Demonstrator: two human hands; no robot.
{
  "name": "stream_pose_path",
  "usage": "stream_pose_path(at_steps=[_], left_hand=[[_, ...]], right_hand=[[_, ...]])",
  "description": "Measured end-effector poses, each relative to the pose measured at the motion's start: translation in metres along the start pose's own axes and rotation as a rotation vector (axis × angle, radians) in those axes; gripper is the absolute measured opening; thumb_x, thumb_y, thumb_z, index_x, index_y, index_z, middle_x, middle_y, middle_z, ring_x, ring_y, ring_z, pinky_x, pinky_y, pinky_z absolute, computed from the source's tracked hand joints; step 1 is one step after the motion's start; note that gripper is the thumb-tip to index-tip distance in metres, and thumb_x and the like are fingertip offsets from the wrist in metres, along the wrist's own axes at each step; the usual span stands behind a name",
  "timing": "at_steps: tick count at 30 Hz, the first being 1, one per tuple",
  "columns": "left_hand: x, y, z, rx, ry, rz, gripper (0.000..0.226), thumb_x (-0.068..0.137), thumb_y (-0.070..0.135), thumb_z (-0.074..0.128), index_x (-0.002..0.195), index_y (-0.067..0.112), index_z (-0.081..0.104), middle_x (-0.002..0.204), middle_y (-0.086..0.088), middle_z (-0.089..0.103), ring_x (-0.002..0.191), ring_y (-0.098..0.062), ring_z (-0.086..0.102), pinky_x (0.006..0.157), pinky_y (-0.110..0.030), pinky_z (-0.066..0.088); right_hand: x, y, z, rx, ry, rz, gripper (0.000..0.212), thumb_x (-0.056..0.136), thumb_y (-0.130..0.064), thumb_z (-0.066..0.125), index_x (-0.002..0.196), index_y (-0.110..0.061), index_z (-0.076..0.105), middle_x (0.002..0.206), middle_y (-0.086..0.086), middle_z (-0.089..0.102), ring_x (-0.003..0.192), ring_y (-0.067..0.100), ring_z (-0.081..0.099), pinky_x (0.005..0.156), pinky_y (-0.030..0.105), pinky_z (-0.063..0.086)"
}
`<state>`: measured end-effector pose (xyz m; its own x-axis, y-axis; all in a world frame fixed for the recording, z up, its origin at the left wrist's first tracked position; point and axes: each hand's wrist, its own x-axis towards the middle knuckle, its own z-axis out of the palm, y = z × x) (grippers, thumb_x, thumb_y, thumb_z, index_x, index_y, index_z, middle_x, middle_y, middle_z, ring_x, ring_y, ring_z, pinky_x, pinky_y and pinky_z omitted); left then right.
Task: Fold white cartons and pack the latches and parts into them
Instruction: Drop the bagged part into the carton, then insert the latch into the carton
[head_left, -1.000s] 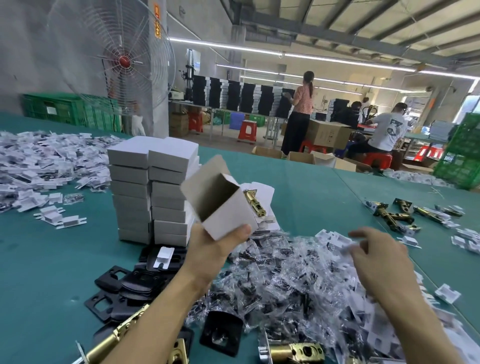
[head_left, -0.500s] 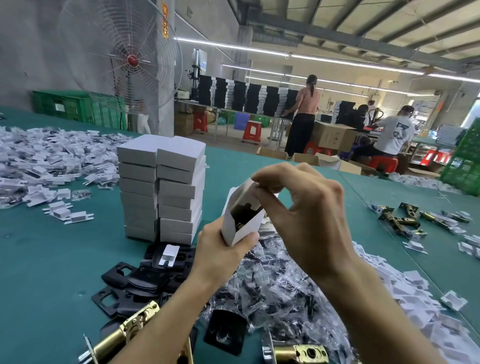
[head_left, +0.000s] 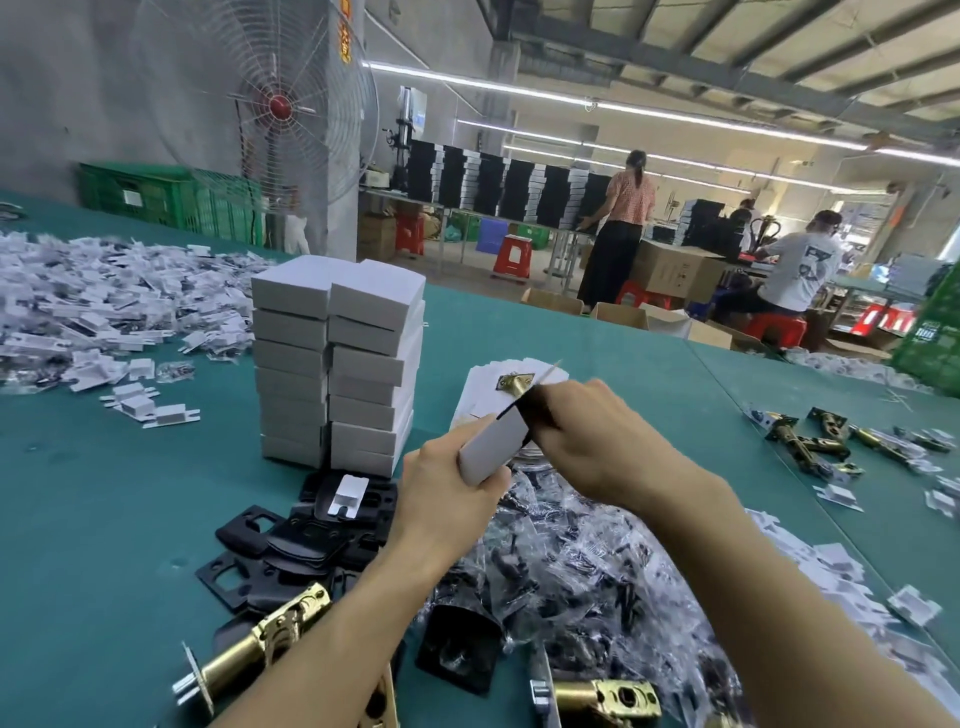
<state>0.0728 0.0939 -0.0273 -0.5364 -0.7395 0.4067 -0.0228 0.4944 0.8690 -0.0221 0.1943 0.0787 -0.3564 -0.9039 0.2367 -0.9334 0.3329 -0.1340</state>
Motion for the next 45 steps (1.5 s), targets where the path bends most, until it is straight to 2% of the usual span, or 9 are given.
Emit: stream_pose_path(at_steps=[3, 8, 11, 16, 24, 29, 37, 41, 45], left_hand=[[0.001, 0.001, 0.001, 0.022, -0.012, -0.027, 0.023, 0.081, 0.016, 0.073, 0.093, 0.036, 0.072, 0.064, 0.018, 0.060, 0.058, -0.002, 0.051, 0.048, -0.011, 0.039], [0.008, 0.008, -0.011, -0.006, 0.068, -0.072, 0.026, 0.077, 0.019, 0.076, 0.066, 0.036, 0.061, 0.054, 0.023, 0.059, 0.049, 0.001, 0.052, 0.039, -0.011, 0.035], [0.018, 0.017, -0.028, -0.026, 0.165, -0.065, 0.029, 0.073, 0.027, 0.082, 0.069, 0.042, 0.058, 0.061, 0.025, 0.063, 0.060, 0.008, 0.060, 0.049, -0.018, 0.050], [0.031, 0.028, -0.051, -0.088, 0.274, -0.042, 0.021, 0.056, 0.049, 0.072, 0.073, 0.056, 0.063, 0.065, 0.029, 0.066, 0.057, 0.001, 0.064, 0.050, -0.022, 0.050], [0.031, 0.021, -0.050, -0.089, 0.227, -0.129, 0.023, 0.055, 0.052, 0.071, 0.077, 0.054, 0.064, 0.074, 0.021, 0.070, 0.078, -0.017, 0.071, 0.062, -0.043, 0.062], [0.030, 0.021, -0.047, -0.136, 0.191, -0.146, 0.026, 0.057, 0.048, 0.072, 0.083, 0.049, 0.066, 0.076, 0.020, 0.070, 0.085, -0.019, 0.070, 0.065, -0.045, 0.062], [0.027, 0.024, -0.042, -0.251, 0.111, -0.070, 0.021, 0.066, 0.041, 0.078, 0.080, 0.050, 0.066, 0.083, 0.024, 0.070, 0.078, -0.005, 0.069, 0.065, -0.040, 0.062], [0.023, 0.021, -0.040, -0.188, 0.043, 0.028, 0.031, 0.079, 0.026, 0.083, 0.085, 0.047, 0.061, 0.082, 0.020, 0.070, 0.081, 0.006, 0.064, 0.057, -0.013, 0.053], [0.022, 0.015, -0.036, -0.134, -0.016, 0.068, 0.044, 0.078, 0.015, 0.082, 0.088, 0.053, 0.062, 0.081, 0.025, 0.069, 0.079, 0.003, 0.062, 0.059, -0.011, 0.048]], right_hand=[[-0.003, 0.006, 0.004, 0.166, 0.043, -0.099, 0.021, 0.101, -0.017, 0.044, 0.090, -0.019, 0.062, 0.085, 0.002, 0.065, 0.075, 0.018, 0.053, 0.064, 0.032, 0.039], [-0.009, 0.013, 0.022, 0.506, 0.766, 0.092, 0.021, 0.094, -0.017, 0.056, 0.075, -0.016, 0.065, 0.063, -0.014, 0.060, 0.061, 0.004, 0.054, 0.055, 0.018, 0.039], [-0.003, 0.013, 0.043, 0.366, 0.415, 0.202, 0.023, 0.094, -0.017, 0.055, 0.074, -0.012, 0.065, 0.067, -0.002, 0.066, 0.067, 0.016, 0.060, 0.065, 0.033, 0.050], [0.014, -0.022, 0.078, 0.170, -0.247, -0.080, 0.023, 0.091, -0.019, 0.060, 0.110, -0.019, 0.072, 0.111, 0.002, 0.073, 0.103, 0.020, 0.065, 0.091, 0.041, 0.053], [0.023, -0.046, 0.115, -0.094, -0.278, -0.230, 0.028, 0.086, -0.025, 0.063, 0.113, -0.019, 0.069, 0.104, 0.014, 0.068, 0.104, 0.034, 0.059, 0.083, 0.040, 0.050], [0.022, -0.035, 0.114, 0.077, -0.262, -0.170, 0.027, 0.084, -0.027, 0.070, 0.110, -0.021, 0.070, 0.105, 0.009, 0.071, 0.100, 0.030, 0.063, 0.082, 0.039, 0.051], [0.003, 0.005, 0.079, 0.495, 0.200, 0.143, 0.018, 0.093, -0.011, 0.065, 0.105, -0.016, 0.077, 0.089, -0.003, 0.077, 0.073, 0.005, 0.067, 0.068, 0.012, 0.049], [-0.013, 0.029, 0.040, 0.478, 0.509, 0.226, 0.020, 0.094, -0.009, 0.064, 0.109, -0.018, 0.075, 0.095, -0.001, 0.075, 0.081, 0.012, 0.067, 0.080, 0.030, 0.056], [-0.024, 0.022, -0.008, 0.738, 0.631, -0.064, 0.027, 0.092, -0.005, 0.065, 0.106, -0.028, 0.069, 0.096, -0.004, 0.075, 0.088, 0.016, 0.072, 0.083, 0.043, 0.059]])
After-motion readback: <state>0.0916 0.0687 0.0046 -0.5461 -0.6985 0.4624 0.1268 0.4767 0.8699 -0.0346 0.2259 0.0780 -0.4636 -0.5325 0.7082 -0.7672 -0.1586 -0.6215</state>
